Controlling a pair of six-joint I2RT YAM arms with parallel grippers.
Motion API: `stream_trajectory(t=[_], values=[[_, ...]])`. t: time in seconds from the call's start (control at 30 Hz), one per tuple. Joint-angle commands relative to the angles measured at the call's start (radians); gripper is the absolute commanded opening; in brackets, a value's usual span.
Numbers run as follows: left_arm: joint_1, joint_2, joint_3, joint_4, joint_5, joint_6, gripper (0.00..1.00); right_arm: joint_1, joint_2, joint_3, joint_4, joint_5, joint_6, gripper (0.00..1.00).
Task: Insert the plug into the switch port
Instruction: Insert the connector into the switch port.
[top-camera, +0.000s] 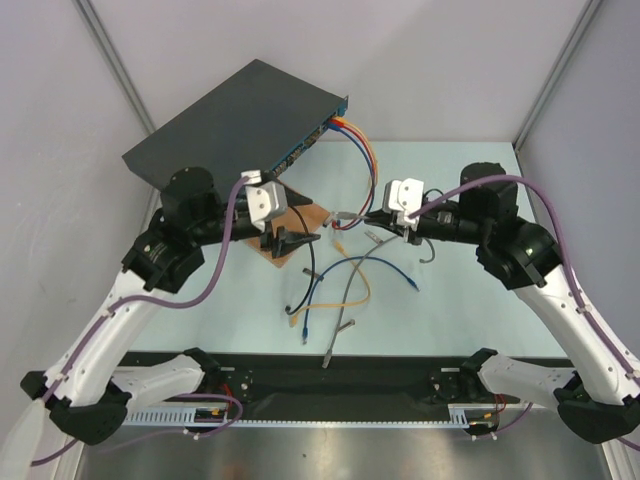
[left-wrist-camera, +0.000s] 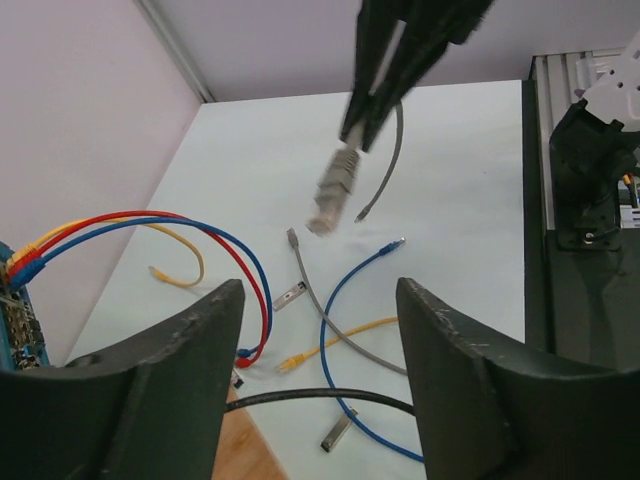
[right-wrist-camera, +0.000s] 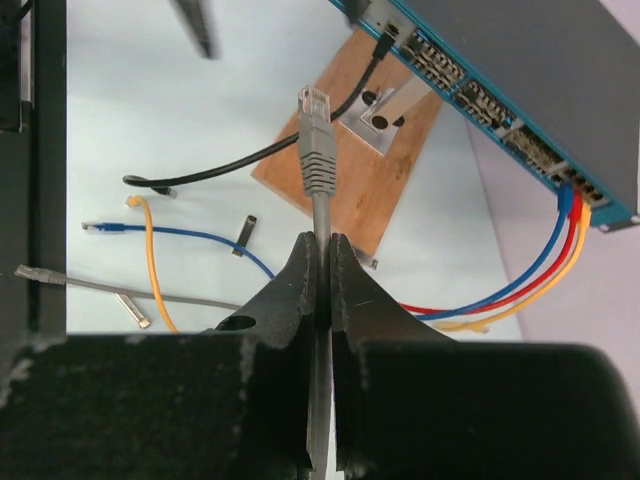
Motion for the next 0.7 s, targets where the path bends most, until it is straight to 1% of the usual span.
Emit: stream_trajectory(t=[0.0,0.1,0.17,0.27,0.33,0.4,0.43,0.47,0.5,0.53,0.6,0.63,0.67], values=[[-0.018,0.067,0.089,-0.005,0.022,-0.002,0.66,0.050,-0.050,-0.021,0.049,0.064,-0.099,0.00],[-0.021,0.105,0.116,-0.002,0.019,-0.037,0.62,0.090,-0.061,-0.047,0.064,0.106,-0.149,0.00],[-0.022,0.124,0.130,-0.008,0.029,-0.037,0.62,0.108,-0.070,-0.058,0.072,0.132,-0.169,0.00],[-0.022,0.130,0.133,-0.022,0.063,-0.009,0.61,0.114,-0.067,-0.058,0.072,0.143,-0.168,0.00],[-0.025,0.115,0.120,-0.024,0.071,0.023,0.62,0.114,-0.061,-0.047,0.072,0.150,-0.140,0.00],[-0.030,0.064,0.062,0.008,0.031,0.076,0.64,0.104,-0.049,-0.042,0.063,0.144,-0.056,0.00],[-0.039,0.038,0.034,0.056,0.013,0.139,0.64,0.094,-0.038,-0.029,0.053,0.106,-0.015,0.00],[-0.048,0.017,-0.019,0.079,-0.043,0.173,0.64,0.079,-0.014,-0.015,0.041,0.068,0.093,0.00],[-0.068,-0.020,-0.043,0.108,-0.059,0.210,0.63,0.047,0.002,0.009,0.005,-0.021,0.140,0.00],[-0.077,-0.031,-0.060,0.110,-0.073,0.295,0.63,0.039,0.017,0.020,-0.011,-0.055,0.175,0.00],[-0.102,-0.043,-0.083,0.093,-0.101,0.374,0.61,0.030,0.041,0.030,-0.028,-0.115,0.261,0.00],[-0.107,-0.040,-0.081,0.058,-0.099,0.433,0.61,0.028,0.043,0.028,-0.023,-0.127,0.281,0.00],[-0.110,-0.040,-0.077,0.047,-0.101,0.452,0.60,0.027,0.043,0.028,-0.019,-0.133,0.291,0.00]])
